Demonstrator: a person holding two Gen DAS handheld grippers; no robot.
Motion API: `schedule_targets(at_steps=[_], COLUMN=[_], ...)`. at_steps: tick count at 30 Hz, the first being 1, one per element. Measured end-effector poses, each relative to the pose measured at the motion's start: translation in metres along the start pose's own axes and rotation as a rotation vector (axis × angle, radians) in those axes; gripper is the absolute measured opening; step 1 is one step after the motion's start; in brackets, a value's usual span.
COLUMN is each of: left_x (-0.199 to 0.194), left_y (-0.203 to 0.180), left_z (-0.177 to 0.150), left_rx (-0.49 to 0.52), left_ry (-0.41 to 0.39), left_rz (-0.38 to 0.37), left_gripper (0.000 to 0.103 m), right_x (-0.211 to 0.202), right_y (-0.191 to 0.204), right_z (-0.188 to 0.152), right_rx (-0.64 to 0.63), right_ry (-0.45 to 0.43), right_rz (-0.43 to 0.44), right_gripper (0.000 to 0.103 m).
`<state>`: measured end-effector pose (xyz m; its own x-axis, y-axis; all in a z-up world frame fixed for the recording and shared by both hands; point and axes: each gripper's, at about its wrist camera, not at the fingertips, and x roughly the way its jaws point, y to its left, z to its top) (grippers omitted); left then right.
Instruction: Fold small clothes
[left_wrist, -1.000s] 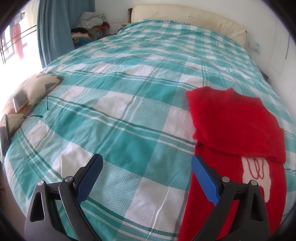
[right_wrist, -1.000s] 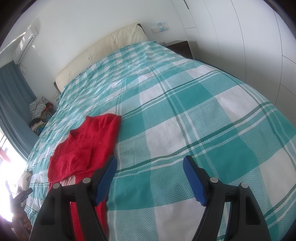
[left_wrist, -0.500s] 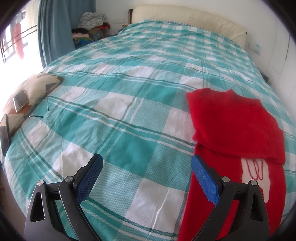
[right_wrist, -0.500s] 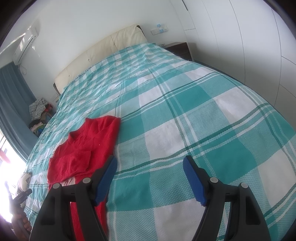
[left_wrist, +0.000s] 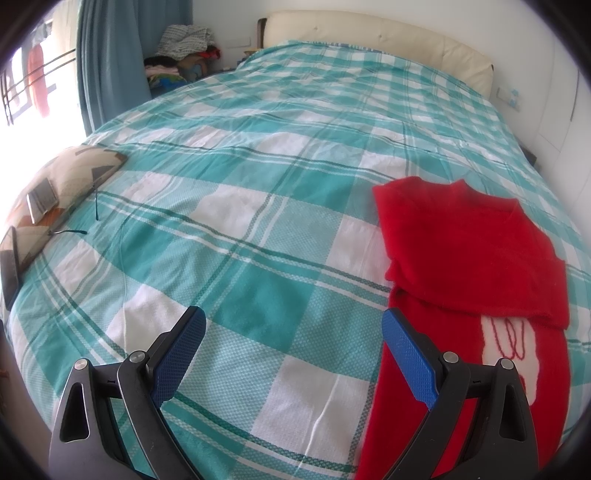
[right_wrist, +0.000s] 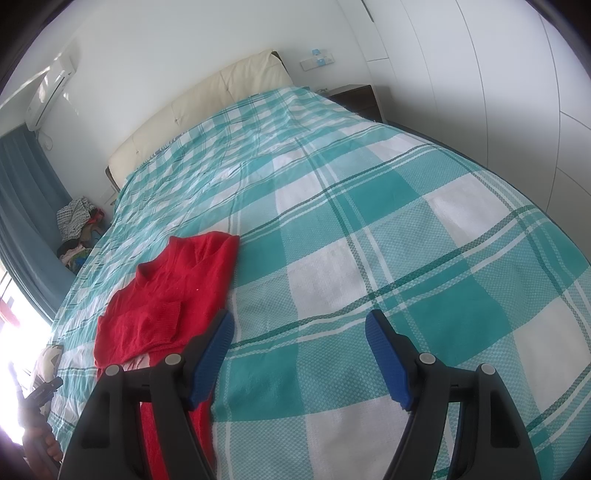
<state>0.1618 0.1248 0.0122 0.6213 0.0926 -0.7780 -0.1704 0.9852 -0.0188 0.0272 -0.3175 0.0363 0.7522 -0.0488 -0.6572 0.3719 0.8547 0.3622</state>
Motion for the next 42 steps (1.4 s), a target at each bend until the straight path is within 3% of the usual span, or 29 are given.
schedule_targets(at_steps=[42], left_x=[-0.0023], left_y=[0.0033], left_z=[0.0010], left_rx=[-0.005], left_ry=[-0.002], left_rz=[0.001], left_gripper=[0.097], right_x=[-0.0015], right_y=[-0.0039], right_z=[0.0038], right_rx=[0.006], right_ry=[-0.009], right_rz=[-0.006], right_gripper=[0.073])
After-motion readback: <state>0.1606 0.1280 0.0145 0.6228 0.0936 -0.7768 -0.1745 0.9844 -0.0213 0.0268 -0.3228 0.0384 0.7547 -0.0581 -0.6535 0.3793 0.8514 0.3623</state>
